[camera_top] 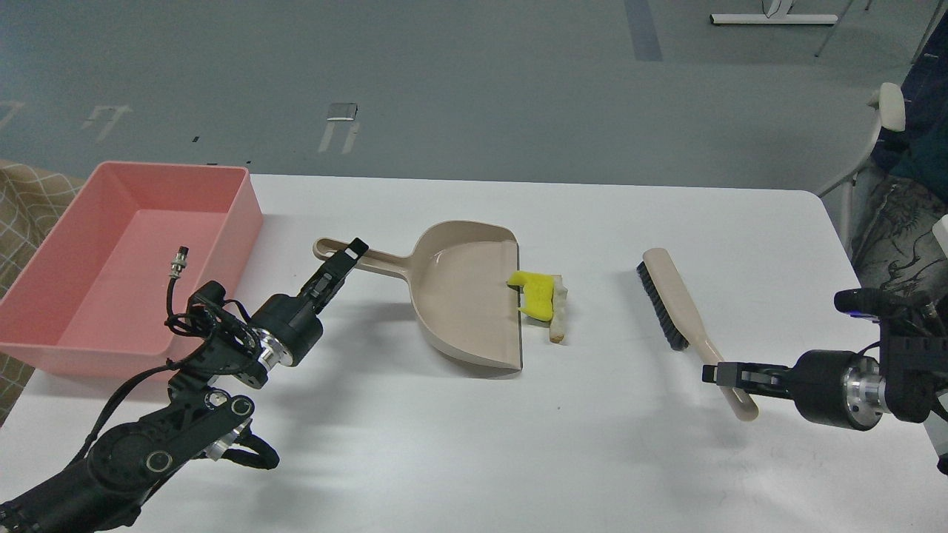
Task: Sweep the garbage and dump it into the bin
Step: 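Grasp and lift the brush handle with the right gripper, then sweep the yellow sponge into the dustpan with the brush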
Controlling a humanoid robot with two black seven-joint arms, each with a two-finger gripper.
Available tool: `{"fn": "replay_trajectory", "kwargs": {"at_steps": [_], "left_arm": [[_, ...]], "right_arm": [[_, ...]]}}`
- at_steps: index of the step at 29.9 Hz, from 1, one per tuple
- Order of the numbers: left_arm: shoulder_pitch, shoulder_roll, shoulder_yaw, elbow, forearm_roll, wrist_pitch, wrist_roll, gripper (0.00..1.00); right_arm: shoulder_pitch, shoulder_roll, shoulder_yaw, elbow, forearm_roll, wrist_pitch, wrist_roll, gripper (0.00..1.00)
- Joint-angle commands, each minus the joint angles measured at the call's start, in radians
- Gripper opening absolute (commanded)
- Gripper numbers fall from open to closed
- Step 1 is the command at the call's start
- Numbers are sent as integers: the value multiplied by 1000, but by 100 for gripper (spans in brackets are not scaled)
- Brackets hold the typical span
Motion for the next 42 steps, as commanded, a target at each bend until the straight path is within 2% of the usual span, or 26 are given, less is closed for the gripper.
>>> {"fn": "replay_trajectory", "kwargs": {"at_steps": [1, 9, 14, 42], "left_arm": [[0, 0, -1, -1, 0, 0, 1, 0], [6, 18, 0, -14, 0, -1, 1, 0], [6, 25, 0, -15, 0, -1, -1, 0], [8, 48, 37, -23, 0, 0, -7, 0]], "right_arm": [[4, 0, 9, 4, -1, -2, -4, 1], [10, 3, 49, 24, -1, -2, -18, 0], [10, 77, 41, 20, 0, 0, -40, 0], [29, 428, 50, -34, 11, 3, -49, 0]]}}
